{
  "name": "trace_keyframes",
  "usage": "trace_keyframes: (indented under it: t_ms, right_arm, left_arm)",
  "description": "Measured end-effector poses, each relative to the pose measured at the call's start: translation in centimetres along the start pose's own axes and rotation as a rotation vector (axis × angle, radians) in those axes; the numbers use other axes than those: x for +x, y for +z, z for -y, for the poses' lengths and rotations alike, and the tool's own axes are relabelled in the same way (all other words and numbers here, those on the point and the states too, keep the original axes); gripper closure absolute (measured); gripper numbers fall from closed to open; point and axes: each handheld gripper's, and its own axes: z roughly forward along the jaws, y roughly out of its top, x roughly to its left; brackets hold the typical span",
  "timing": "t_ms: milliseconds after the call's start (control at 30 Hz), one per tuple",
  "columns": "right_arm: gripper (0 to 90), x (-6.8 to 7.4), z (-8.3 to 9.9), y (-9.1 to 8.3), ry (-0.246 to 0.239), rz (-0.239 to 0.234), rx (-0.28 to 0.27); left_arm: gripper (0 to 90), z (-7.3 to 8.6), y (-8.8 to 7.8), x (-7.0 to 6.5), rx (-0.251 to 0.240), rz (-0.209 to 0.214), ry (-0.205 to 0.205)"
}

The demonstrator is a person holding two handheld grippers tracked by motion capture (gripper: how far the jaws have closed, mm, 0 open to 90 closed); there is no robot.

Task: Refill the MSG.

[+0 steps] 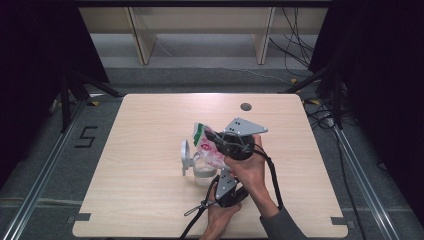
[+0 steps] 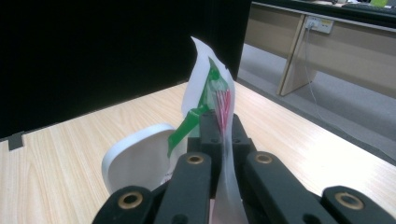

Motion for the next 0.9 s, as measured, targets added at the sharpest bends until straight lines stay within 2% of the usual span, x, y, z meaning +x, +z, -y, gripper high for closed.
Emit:
trace_keyframes:
  t_ms: [133,167,200,267,333,433,500,567,700,900]
  right_arm:
    - [90.0,0.08,0.01,-0.01,0.015,-0.006,0.007]
    - [90.0,0.12,0.02,-0.07,0.016,0.005,0.017]
    - [90.0,-0.10,0.00,0.02,-0.017,0.002,0.008]
    - [90.0,-0.08,-0.01,0.02,-0.017,-0.001,0.009]
    - [90.0,-0.10,0.02,0.05,-0.010,-0.003,0.008]
    - [90.0,0.00,0.04,0.12,-0.013,0.003,0.007]
    - [90.0,0.10,0.07,0.10,0.006,0.013,0.011]
    - [90.0,0.10,0.06,0.06,0.013,0.000,0.019]
    - [90.0,-0.03,0.04,-0.04,0.003,0.011,0.022]
    - [90.0,-0.02,0.00,-0.08,0.007,0.008,0.014]
  left_arm:
    - [75.9,0.01,0.01,0.00,0.003,0.000,0.001]
    - [75.9,0.01,0.04,0.02,0.002,0.001,-0.003]
    - [75.9,0.01,0.06,0.01,0.002,0.001,-0.002]
    - [75.9,0.03,-0.02,-0.04,0.004,-0.003,0.005]
    - [75.9,0.04,-0.01,-0.03,0.003,0.002,-0.009]
    - [75.9,0.05,0.02,-0.02,0.003,0.004,-0.001]
    - [76.0,0.04,0.00,-0.02,0.005,0.003,-0.009]
    - [76.0,0.03,0.07,-0.02,0.002,0.008,-0.009]
    - [76.0,0.02,0.14,-0.10,-0.002,0.014,-0.024]
    - [76.0,-0.05,0.15,-0.14,-0.003,0.012,-0.019]
